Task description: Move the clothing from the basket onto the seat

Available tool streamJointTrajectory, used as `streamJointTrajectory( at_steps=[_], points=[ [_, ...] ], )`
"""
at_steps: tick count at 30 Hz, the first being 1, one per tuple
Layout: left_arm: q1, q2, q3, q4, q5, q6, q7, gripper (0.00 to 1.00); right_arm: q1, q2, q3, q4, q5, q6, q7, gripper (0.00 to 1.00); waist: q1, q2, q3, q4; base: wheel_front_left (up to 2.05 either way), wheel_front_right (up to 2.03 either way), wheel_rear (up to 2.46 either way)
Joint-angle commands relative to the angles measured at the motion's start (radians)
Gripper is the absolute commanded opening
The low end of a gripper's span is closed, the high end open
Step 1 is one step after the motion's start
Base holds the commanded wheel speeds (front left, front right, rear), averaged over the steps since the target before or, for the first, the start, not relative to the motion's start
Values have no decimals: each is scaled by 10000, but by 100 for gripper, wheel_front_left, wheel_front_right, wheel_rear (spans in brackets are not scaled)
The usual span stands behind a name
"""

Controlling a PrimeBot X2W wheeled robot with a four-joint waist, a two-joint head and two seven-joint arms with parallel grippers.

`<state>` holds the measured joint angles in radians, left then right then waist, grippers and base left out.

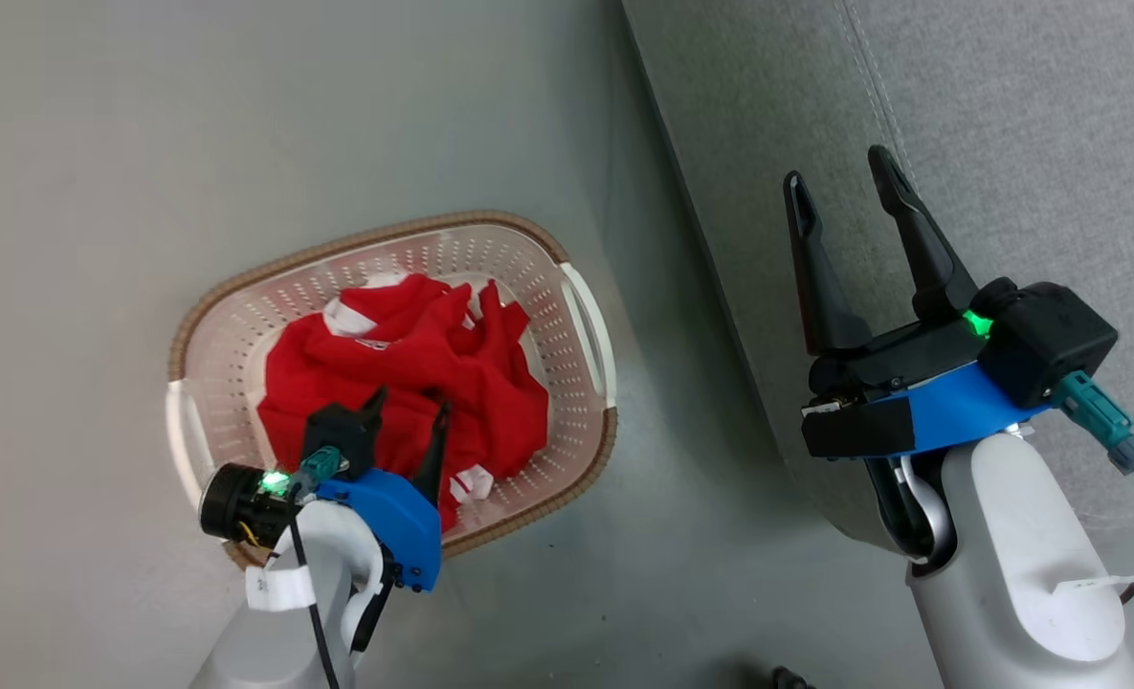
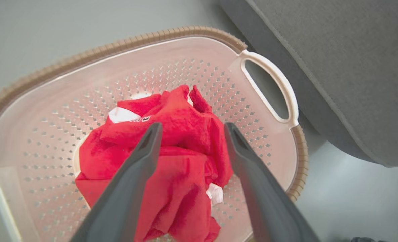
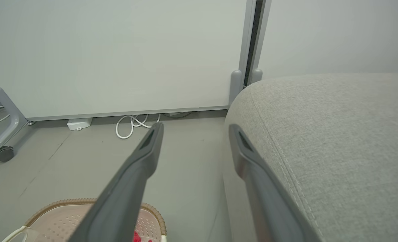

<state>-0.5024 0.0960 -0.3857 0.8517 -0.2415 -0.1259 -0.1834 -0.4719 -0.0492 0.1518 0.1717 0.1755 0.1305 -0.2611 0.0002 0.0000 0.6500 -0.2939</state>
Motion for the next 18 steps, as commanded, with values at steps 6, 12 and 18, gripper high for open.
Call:
streamJointTrajectory(
  at_steps=[6,12,18],
  points=[
    [-716,204,-510,1130,-498,-65,287,100,-228,-22,158,-244,246,5,-52,100,-2,0,495,-310,0,0,0],
    [-1265,215,-666,2098,-381,75,397,100,-300,-25,296,-418,375,5,-54,100,-2,0,798,-449,0,0,0],
    [-1741,257,-813,2796,-307,154,476,100,-359,-23,395,-556,522,3,-53,100,-2,0,1127,-610,0,0,0]
  ],
)
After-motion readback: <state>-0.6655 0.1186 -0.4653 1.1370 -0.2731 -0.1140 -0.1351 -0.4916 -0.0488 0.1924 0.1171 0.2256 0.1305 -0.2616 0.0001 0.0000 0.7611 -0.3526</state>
